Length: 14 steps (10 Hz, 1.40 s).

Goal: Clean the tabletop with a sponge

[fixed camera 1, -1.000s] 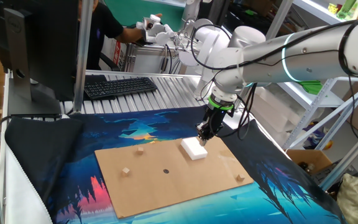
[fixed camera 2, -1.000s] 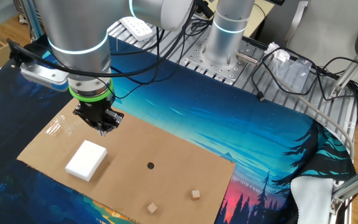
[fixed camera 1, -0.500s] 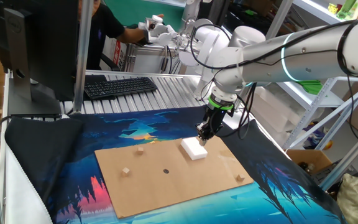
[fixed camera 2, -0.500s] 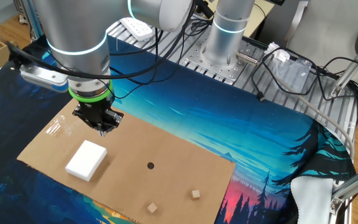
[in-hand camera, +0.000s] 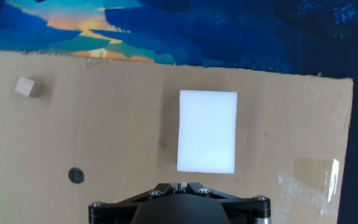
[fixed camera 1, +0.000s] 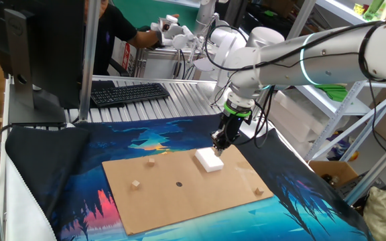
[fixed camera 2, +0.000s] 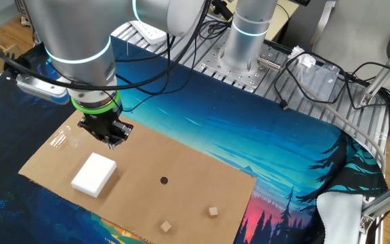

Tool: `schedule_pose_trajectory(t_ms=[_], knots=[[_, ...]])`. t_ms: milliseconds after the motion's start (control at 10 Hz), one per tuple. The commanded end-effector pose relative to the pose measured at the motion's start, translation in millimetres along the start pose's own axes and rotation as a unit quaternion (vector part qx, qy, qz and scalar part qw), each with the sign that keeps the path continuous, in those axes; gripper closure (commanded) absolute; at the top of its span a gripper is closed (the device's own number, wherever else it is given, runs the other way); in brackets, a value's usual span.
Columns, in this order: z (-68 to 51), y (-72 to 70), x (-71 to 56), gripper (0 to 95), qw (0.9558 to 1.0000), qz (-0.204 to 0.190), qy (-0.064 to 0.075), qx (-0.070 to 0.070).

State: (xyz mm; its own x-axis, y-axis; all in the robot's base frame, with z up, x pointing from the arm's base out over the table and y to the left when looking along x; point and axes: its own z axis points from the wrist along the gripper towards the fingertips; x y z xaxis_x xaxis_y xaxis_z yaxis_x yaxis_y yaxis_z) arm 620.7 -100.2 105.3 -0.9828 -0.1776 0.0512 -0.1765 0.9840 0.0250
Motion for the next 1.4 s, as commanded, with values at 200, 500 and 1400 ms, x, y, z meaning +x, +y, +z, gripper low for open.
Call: schedule_pose_trajectory(t_ms=[200,500,1400], knots=[[-0.8,0.8,1.0,95.0,1.0,0.007,0.001,0.006],[-0.8,0.8,1.0,95.0,0.9999,0.012,-0.002,0.003],[-0.6,-12.4,-16.3,95.0,0.9994,0.028,0.02,0.0]])
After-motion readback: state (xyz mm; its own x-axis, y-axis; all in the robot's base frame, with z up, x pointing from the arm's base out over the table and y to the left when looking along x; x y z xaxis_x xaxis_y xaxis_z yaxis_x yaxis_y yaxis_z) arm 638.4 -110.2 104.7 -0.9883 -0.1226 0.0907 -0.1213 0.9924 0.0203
